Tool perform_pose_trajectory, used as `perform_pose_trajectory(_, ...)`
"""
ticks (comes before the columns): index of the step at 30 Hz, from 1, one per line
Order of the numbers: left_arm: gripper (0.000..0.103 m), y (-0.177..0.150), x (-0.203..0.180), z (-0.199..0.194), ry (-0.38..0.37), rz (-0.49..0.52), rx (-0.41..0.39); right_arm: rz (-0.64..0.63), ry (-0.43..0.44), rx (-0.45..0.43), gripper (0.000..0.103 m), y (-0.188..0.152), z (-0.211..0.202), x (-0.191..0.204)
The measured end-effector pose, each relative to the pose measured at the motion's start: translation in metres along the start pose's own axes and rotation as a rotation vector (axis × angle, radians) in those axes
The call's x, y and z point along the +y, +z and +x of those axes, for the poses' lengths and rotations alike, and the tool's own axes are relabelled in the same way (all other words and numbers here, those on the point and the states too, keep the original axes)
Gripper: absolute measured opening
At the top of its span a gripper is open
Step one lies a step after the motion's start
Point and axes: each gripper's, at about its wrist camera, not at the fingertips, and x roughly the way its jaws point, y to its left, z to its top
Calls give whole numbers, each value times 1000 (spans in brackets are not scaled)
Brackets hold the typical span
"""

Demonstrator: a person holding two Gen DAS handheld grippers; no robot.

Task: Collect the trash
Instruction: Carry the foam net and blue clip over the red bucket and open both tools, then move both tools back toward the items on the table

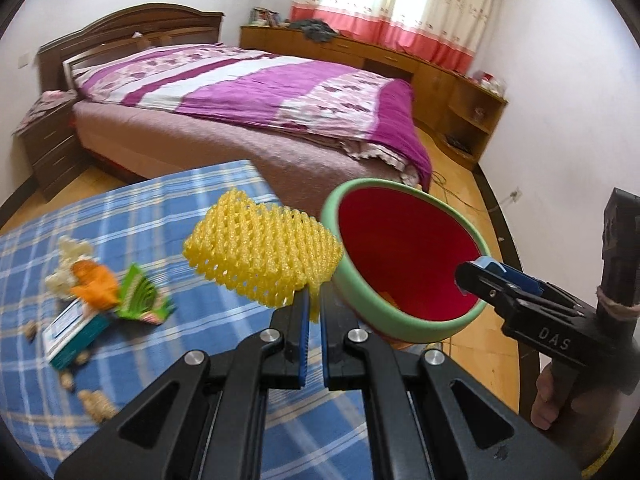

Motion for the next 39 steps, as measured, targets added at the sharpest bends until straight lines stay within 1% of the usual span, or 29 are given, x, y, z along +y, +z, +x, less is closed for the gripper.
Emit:
perform_pose_trajectory(10, 3, 9, -38, 49, -52, 62, 64, 90, -31, 7, 78, 4, 17, -50)
perform_pose_trajectory(17, 4, 11, -58, 63, -95, 119, 80, 120, -25, -4, 79, 4, 20, -62)
perform_pose_trajectory(19, 11, 12, -62, 67, -96, 133, 86, 130, -24, -6, 79, 4, 20, -65)
perform_pose_trajectory(21, 32, 11, -64, 68, -93, 140, 84, 138, -21, -8, 79, 4, 21, -67)
perform_pose_trajectory(23, 37, 11, -64, 68, -91, 140, 76, 143, -22, -11, 79, 4, 20, -69)
perform_pose_trajectory(32, 37, 12, -58, 59, -98, 116, 58, 143, -16, -14, 79, 4, 17, -68)
perform_pose_trajectory(39, 37, 10, -36, 43, -82, 66, 39, 116, 4, -19, 79, 3, 9, -49)
